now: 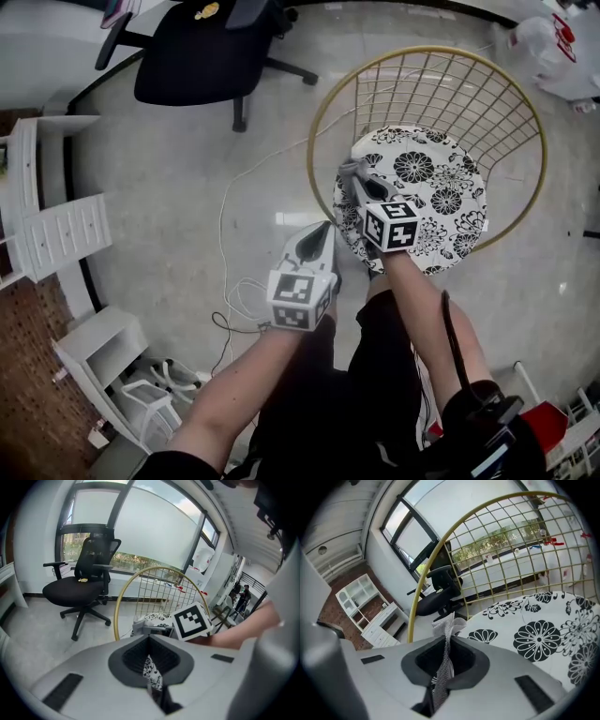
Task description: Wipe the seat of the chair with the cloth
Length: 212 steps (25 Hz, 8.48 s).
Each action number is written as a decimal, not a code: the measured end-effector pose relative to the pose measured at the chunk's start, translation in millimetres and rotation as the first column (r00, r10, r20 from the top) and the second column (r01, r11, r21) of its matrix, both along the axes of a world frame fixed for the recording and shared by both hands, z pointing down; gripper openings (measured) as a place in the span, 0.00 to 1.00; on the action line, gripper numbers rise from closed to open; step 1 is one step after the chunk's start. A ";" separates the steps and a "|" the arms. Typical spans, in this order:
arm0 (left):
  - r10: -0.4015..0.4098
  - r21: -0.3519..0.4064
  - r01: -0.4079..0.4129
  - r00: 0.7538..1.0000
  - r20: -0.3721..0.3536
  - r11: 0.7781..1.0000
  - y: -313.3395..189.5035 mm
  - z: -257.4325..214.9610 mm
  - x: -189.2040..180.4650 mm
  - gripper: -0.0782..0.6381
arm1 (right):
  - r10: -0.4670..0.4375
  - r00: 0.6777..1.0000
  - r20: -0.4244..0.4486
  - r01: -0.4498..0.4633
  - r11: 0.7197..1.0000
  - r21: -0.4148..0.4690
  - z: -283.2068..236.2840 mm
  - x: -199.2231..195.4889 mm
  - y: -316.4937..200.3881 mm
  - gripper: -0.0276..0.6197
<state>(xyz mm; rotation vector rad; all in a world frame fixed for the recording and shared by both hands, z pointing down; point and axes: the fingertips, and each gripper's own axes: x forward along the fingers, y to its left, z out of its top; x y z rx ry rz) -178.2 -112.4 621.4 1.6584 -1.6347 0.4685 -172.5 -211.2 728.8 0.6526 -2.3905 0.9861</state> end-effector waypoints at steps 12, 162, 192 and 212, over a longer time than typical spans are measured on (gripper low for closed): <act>0.043 -0.038 -0.045 0.998 -0.036 0.998 12.1 15.8 20.4 0.12 | 0.081 0.996 -0.039 -0.082 0.996 -0.025 22.5 25.5 -8.3 0.08; -0.046 -0.048 0.045 0.998 -0.038 0.998 220.2 2.1 62.8 0.12 | 0.050 0.997 -0.062 -0.053 0.998 -0.034 -15.0 82.4 176.9 0.08; 0.159 -0.035 -0.162 0.984 -0.080 0.986 184.4 19.2 152.3 0.12 | 0.283 0.940 -0.188 -0.285 0.958 0.020 27.5 237.0 112.9 0.08; 0.303 0.012 -0.303 0.951 -0.065 0.953 143.7 -11.6 204.5 0.12 | 0.428 0.874 -0.232 -0.418 0.904 0.093 -7.9 358.6 85.4 0.08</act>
